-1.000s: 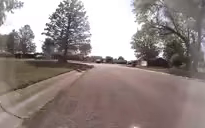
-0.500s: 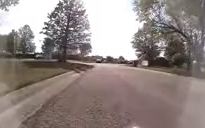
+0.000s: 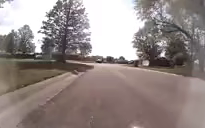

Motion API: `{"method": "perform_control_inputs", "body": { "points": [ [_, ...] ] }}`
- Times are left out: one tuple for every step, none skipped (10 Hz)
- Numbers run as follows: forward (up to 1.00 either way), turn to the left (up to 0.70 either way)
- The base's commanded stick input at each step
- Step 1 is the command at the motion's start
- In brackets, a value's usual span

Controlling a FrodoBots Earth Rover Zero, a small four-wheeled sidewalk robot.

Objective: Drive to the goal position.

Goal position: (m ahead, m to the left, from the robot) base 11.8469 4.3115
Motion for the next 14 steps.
{"method": "perform_control_inputs", "body": {
  "points": [
    [1.0, 0.03],
    [1.0, 0.03],
    [1.0, 0.03],
    [1.0, 0.03],
    [1.0, 0.02],
    [1.0, 0.03],
    [1.0, 0.03],
    [1.0, 0.03],
    [1.0, 0.02],
    [1.0, 0.03],
    [1.0, 0.03],
    [1.0, 0.03],
    [1.0, 0.03],
    [1.0, 0.03]
  ]
}}
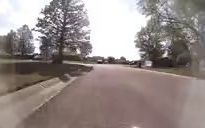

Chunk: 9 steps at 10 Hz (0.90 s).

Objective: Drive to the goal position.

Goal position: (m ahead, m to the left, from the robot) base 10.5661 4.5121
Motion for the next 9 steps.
{"method": "perform_control_inputs", "body": {
  "points": [
    [1.0, 0.02],
    [1.0, 0.03],
    [1.0, 0.02],
    [1.0, 0.02],
    [1.0, 0.03],
    [1.0, 0.03],
    [1.0, 0.02],
    [1.0, 0.03],
    [1.0, 0.03]
  ]
}}
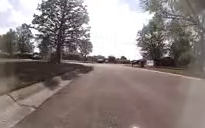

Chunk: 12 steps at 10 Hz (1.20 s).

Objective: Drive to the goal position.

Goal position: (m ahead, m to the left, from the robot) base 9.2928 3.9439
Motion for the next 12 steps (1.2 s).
{"method": "perform_control_inputs", "body": {
  "points": [
    [1.0, 0.03],
    [1.0, 0.03],
    [1.0, 0.02],
    [1.0, 0.03],
    [1.0, 0.03],
    [1.0, 0.03],
    [1.0, 0.03],
    [1.0, 0.02],
    [1.0, 0.02],
    [1.0, 0.03],
    [1.0, 0.03],
    [1.0, 0.02]
  ]
}}
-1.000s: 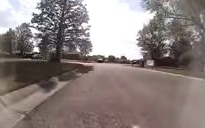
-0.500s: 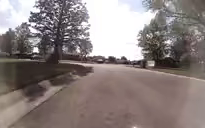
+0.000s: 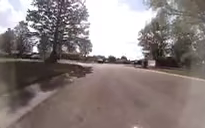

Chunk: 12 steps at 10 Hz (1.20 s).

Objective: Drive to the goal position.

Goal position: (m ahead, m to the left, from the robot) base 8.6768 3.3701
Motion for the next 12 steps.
{"method": "perform_control_inputs", "body": {
  "points": [
    [1.0, 0.03],
    [1.0, 0.03],
    [1.0, 0.02],
    [1.0, 0.02],
    [1.0, 0.03],
    [1.0, 0.03],
    [1.0, 0.02],
    [1.0, 0.02],
    [1.0, 0.03],
    [1.0, 0.03],
    [1.0, 0.03],
    [1.0, 0.02]
  ]
}}
